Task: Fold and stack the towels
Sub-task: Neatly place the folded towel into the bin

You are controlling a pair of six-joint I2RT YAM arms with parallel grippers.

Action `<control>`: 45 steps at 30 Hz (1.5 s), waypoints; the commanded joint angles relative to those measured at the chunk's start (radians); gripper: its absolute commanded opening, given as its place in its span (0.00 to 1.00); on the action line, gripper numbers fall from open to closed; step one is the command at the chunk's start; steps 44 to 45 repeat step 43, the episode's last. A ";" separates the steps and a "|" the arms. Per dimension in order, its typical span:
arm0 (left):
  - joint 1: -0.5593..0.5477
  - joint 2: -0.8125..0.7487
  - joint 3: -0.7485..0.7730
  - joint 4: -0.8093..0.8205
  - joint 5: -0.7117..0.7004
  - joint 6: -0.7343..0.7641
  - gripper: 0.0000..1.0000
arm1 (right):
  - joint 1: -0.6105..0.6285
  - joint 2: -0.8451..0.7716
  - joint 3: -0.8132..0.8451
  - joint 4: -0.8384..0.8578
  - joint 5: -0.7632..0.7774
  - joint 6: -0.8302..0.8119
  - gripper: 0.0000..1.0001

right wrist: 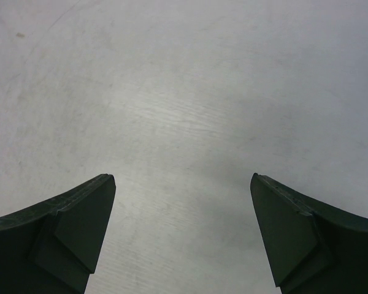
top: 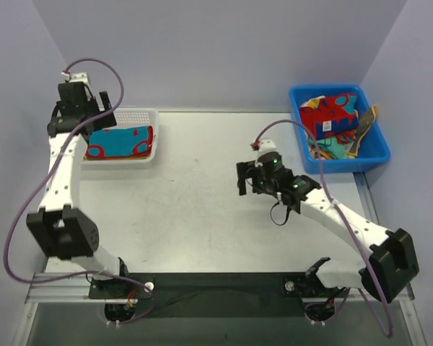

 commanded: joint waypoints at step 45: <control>-0.359 -1.628 -1.083 0.057 -0.291 -0.239 0.97 | -0.124 -1.177 -0.278 -0.331 0.611 -0.181 1.00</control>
